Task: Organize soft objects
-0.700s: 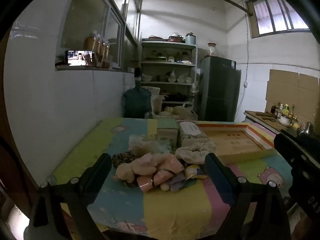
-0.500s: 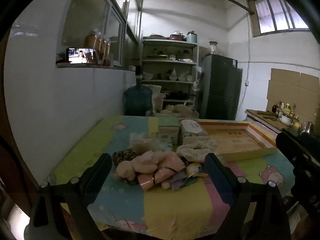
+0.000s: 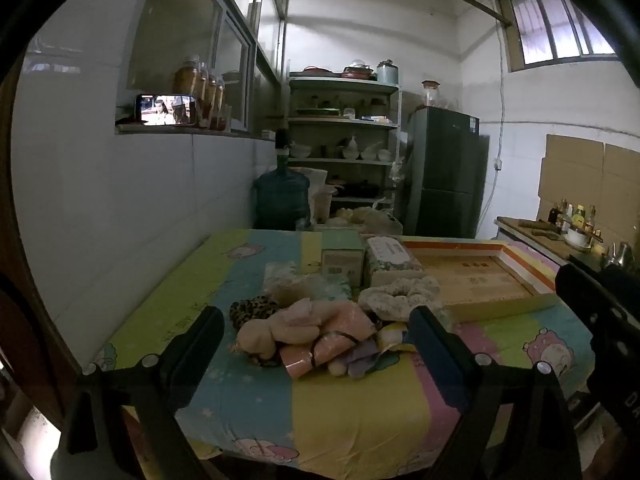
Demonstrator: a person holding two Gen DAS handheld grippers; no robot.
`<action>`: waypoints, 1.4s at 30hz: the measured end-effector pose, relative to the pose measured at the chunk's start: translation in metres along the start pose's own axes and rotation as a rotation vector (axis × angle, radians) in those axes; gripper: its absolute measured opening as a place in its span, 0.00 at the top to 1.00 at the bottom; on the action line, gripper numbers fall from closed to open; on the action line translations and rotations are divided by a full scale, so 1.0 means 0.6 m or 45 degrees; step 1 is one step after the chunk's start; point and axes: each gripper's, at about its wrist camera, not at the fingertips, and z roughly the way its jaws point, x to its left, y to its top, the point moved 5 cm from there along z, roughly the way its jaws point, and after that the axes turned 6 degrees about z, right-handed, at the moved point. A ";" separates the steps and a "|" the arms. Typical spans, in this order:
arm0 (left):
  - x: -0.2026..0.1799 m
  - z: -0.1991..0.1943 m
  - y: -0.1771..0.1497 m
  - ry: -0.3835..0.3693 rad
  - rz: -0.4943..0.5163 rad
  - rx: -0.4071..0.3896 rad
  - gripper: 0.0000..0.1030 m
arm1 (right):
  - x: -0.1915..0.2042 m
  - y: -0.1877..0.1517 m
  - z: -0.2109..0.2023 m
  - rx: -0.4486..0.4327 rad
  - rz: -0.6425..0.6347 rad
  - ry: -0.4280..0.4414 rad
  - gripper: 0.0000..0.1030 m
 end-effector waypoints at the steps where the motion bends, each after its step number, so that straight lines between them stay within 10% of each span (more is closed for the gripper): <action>1: -0.001 0.000 0.000 0.000 0.000 0.000 0.08 | -0.001 0.001 0.000 0.001 0.000 0.000 0.16; 42: -0.005 0.010 -0.004 -0.009 0.008 0.000 0.09 | 0.023 -0.003 0.004 0.026 -0.009 0.041 0.16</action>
